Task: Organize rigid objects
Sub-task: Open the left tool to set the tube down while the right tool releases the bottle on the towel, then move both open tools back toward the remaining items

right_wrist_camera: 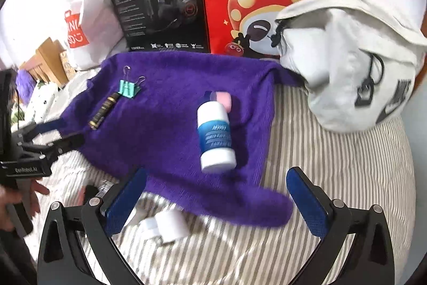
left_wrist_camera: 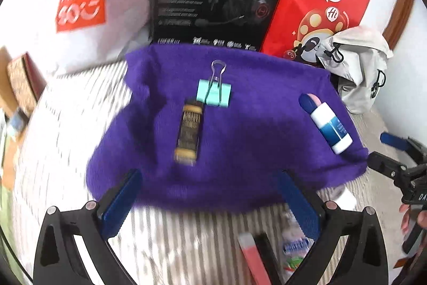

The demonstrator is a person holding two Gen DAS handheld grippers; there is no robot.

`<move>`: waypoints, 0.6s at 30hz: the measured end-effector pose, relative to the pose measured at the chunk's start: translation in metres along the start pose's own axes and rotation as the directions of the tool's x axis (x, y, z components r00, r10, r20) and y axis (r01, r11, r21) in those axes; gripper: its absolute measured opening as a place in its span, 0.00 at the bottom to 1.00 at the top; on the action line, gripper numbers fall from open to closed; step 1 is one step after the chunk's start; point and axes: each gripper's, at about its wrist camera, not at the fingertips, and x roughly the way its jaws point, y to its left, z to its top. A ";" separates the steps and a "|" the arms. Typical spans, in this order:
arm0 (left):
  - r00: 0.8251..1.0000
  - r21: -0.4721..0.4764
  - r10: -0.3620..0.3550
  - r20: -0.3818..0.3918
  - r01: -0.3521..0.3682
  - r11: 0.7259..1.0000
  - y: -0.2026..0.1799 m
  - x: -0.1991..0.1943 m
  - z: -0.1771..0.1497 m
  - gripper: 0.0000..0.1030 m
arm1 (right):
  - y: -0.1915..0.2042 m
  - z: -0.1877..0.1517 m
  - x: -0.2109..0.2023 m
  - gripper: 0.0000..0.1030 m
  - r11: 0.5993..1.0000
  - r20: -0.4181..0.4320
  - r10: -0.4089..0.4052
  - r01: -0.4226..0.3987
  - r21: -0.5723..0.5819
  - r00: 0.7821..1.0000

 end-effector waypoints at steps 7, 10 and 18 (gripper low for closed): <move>0.996 -0.021 0.066 -0.068 -0.067 0.998 0.002 -0.004 -0.044 1.00 | 0.012 -0.035 -0.022 1.00 1.000 -0.013 -0.006 0.006 -0.008 1.000; 0.992 -0.023 0.089 -0.088 -0.092 0.996 0.005 -0.004 -0.057 1.00 | 0.015 -0.050 -0.027 1.00 1.000 -0.027 0.003 -0.004 -0.006 1.000; 0.993 -0.013 0.082 -0.086 -0.083 0.996 -0.006 -0.004 -0.077 1.00 | 0.019 -0.097 -0.034 1.00 1.000 -0.084 0.005 -0.004 0.005 0.996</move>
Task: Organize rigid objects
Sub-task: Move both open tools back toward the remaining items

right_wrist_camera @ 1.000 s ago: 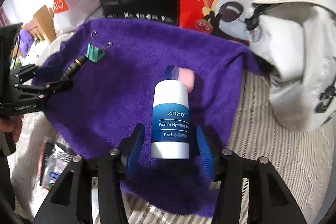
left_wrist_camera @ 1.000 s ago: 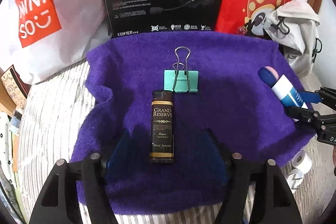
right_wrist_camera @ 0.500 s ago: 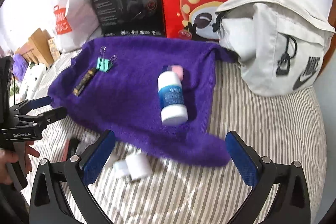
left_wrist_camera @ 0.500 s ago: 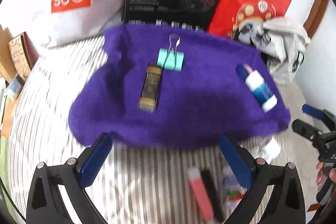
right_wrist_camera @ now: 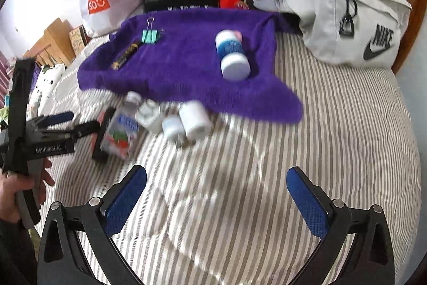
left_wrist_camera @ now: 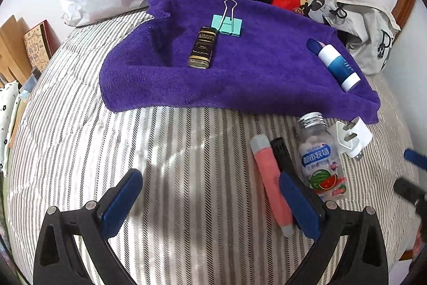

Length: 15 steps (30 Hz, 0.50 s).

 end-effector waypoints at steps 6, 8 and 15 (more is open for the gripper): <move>0.999 0.023 0.033 0.008 -0.033 0.999 -0.015 0.000 -0.004 1.00 | -0.006 -0.023 -0.003 1.00 1.000 -0.015 0.007 -0.007 0.019 1.000; 0.998 0.044 0.065 0.005 -0.065 0.997 -0.021 0.003 -0.004 1.00 | -0.009 -0.027 -0.005 1.00 0.999 -0.016 0.013 -0.013 0.030 1.000; 0.994 0.034 0.106 0.016 -0.107 0.994 -0.020 0.009 -0.006 1.00 | -0.018 -0.028 -0.006 1.00 0.998 0.008 0.025 -0.025 0.056 1.000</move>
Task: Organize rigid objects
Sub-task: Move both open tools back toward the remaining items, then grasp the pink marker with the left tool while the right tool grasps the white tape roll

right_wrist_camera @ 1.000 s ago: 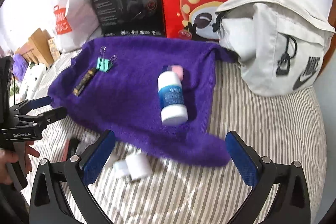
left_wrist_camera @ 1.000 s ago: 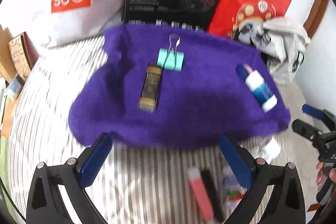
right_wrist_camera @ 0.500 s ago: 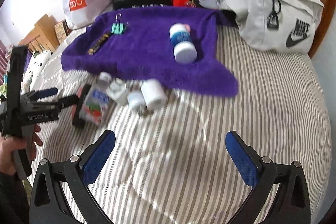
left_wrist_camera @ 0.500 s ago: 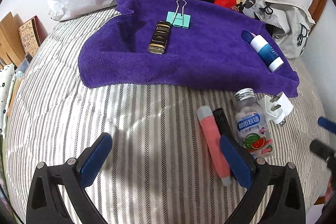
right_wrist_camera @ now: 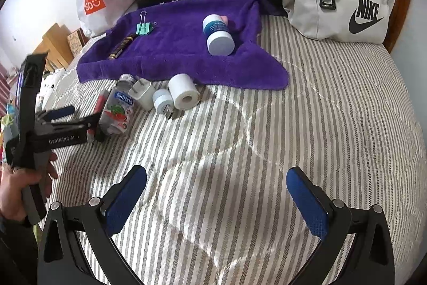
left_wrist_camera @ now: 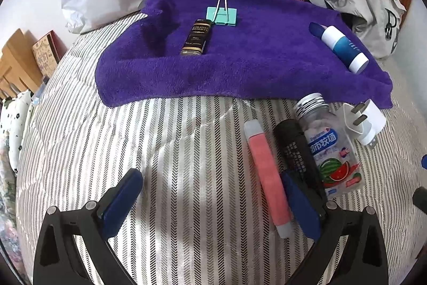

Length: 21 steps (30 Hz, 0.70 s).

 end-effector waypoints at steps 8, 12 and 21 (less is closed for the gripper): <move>0.996 0.015 -0.032 0.083 0.031 0.999 -0.004 -0.007 -0.004 0.69 | 0.006 0.027 0.021 0.92 0.999 0.047 0.008 -0.006 -0.040 0.999; 0.993 0.034 -0.047 0.112 0.044 0.998 -0.008 -0.012 -0.007 0.48 | 0.007 0.043 0.034 0.79 0.999 0.064 0.030 -0.028 -0.040 0.997; 0.990 0.034 -0.088 0.113 0.085 0.996 -0.002 -0.013 -0.006 0.18 | 0.015 0.056 0.055 0.61 0.996 0.052 0.043 -0.038 -0.083 0.998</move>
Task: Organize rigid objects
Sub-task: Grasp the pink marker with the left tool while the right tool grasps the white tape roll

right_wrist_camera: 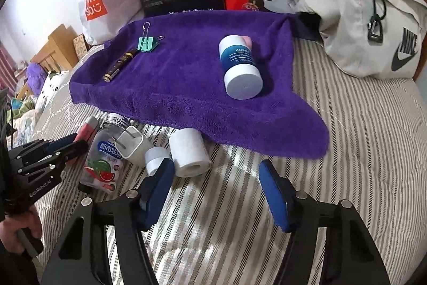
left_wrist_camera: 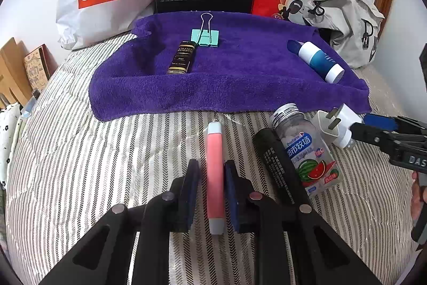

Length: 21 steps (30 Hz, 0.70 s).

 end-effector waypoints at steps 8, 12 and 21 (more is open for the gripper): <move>1.000 -0.022 -0.024 0.000 0.024 0.999 0.005 -0.002 -0.003 0.12 | 0.011 0.005 0.012 0.55 0.997 0.005 -0.022 0.023 -0.067 1.000; 0.999 -0.041 -0.033 0.011 0.034 0.999 0.007 -0.002 -0.004 0.12 | 0.019 0.007 0.014 0.40 0.995 0.014 -0.011 0.012 -0.096 1.000; 0.998 -0.077 -0.069 0.014 0.070 0.995 0.013 -0.004 -0.006 0.12 | 0.024 0.004 0.008 0.30 0.995 0.002 0.023 -0.023 -0.099 1.000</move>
